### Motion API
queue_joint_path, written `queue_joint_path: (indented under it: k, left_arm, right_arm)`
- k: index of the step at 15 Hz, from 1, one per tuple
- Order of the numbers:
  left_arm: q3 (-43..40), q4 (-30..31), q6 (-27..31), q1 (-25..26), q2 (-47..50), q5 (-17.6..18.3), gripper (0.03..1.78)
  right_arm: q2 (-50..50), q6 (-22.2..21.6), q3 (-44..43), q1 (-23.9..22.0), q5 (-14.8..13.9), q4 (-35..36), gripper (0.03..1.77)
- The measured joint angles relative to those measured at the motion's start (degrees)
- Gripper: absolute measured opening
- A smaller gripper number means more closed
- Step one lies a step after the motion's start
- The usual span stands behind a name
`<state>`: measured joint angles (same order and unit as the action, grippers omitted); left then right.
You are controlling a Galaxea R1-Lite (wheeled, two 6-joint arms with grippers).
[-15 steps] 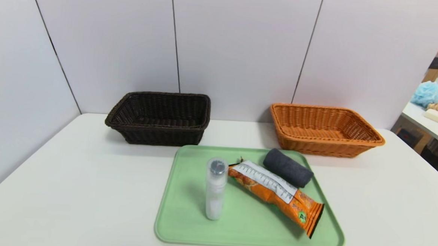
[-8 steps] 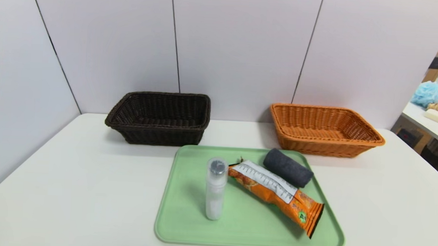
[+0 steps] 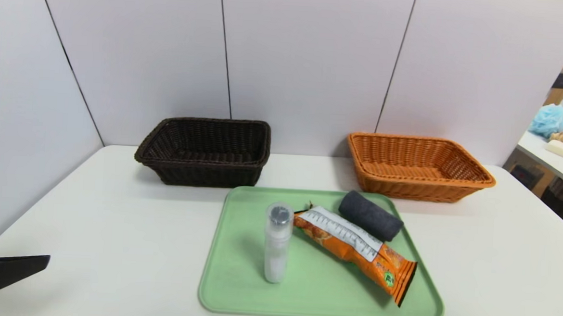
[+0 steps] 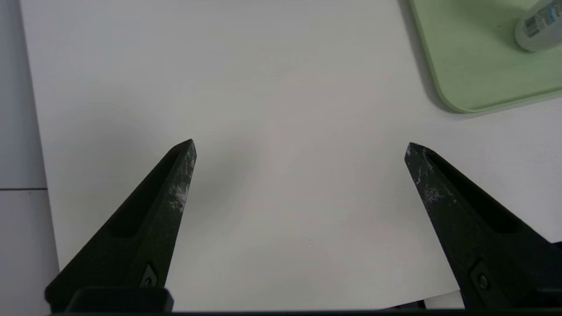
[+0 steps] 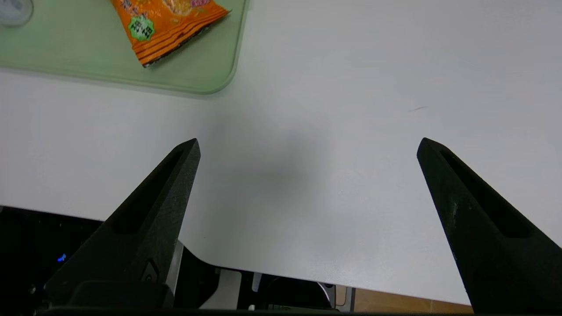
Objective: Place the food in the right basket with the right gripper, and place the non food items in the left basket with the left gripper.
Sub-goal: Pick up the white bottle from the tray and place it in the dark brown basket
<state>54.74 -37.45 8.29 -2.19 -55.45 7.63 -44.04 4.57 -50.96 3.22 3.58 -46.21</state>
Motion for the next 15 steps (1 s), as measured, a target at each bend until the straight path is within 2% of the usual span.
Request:
queue_joint_path:
  k: [2,5,9,15]
  left_arm:
    - [1.3,-0.1,0.2,-1.4,-2.6,3.2,1.69]
    - [4.3,0.2,0.1,-3.1,-6.9,6.2,1.69]
    - [5.6,3.6,-0.1,-5.4,-11.5,14.8,1.69]
    - [3.8,7.7,-0.4,-13.9,-15.2,15.7,1.69]
  right_arm:
    - [-4.8,1.0,-0.8,2.2,0.0,-0.5,1.71]
    - [-10.4,1.3,-1.3,3.0,0.2,-0.6,1.71]
    - [-15.4,1.5,-1.6,4.6,0.3,1.0,1.71]
    - [-18.8,1.6,0.2,7.2,0.4,6.4,1.71]
